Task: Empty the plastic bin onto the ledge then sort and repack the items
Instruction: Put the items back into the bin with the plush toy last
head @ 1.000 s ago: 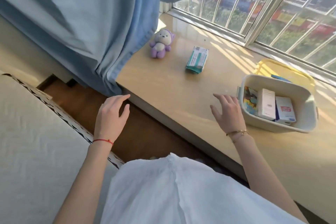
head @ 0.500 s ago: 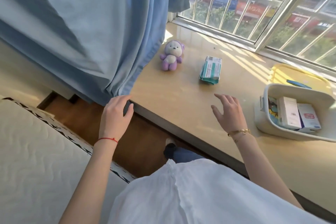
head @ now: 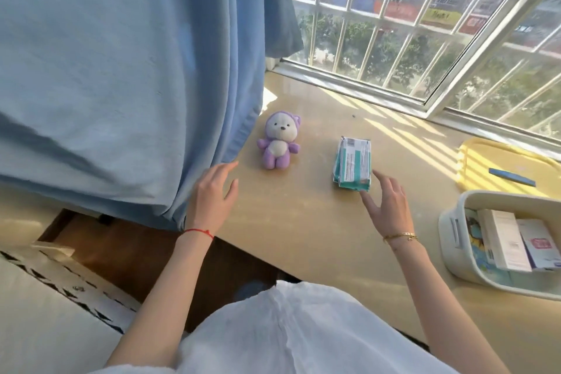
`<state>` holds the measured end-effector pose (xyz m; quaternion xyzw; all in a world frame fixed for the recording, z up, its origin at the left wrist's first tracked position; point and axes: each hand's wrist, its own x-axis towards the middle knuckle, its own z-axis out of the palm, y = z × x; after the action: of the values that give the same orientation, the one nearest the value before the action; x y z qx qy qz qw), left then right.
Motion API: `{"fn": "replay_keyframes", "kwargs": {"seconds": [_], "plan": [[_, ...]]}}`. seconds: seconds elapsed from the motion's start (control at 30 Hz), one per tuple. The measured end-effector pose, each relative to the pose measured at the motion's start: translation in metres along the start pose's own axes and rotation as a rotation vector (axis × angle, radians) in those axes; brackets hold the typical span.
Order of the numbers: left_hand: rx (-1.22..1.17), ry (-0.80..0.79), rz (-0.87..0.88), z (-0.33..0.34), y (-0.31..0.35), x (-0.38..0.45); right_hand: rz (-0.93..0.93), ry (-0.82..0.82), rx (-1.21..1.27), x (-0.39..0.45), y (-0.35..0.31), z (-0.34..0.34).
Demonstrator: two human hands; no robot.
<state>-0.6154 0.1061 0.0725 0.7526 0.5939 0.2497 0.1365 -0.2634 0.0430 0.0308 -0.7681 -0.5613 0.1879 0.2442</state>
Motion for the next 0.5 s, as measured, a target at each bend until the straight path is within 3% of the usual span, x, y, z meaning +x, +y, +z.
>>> {"fn": "replay_keyframes", "kwargs": {"seconds": [0.5], "plan": [[-0.065,-0.293,0.105,0.148,-0.069,0.174,0.43,-0.047,0.095,0.137,0.068,0.077]]}}
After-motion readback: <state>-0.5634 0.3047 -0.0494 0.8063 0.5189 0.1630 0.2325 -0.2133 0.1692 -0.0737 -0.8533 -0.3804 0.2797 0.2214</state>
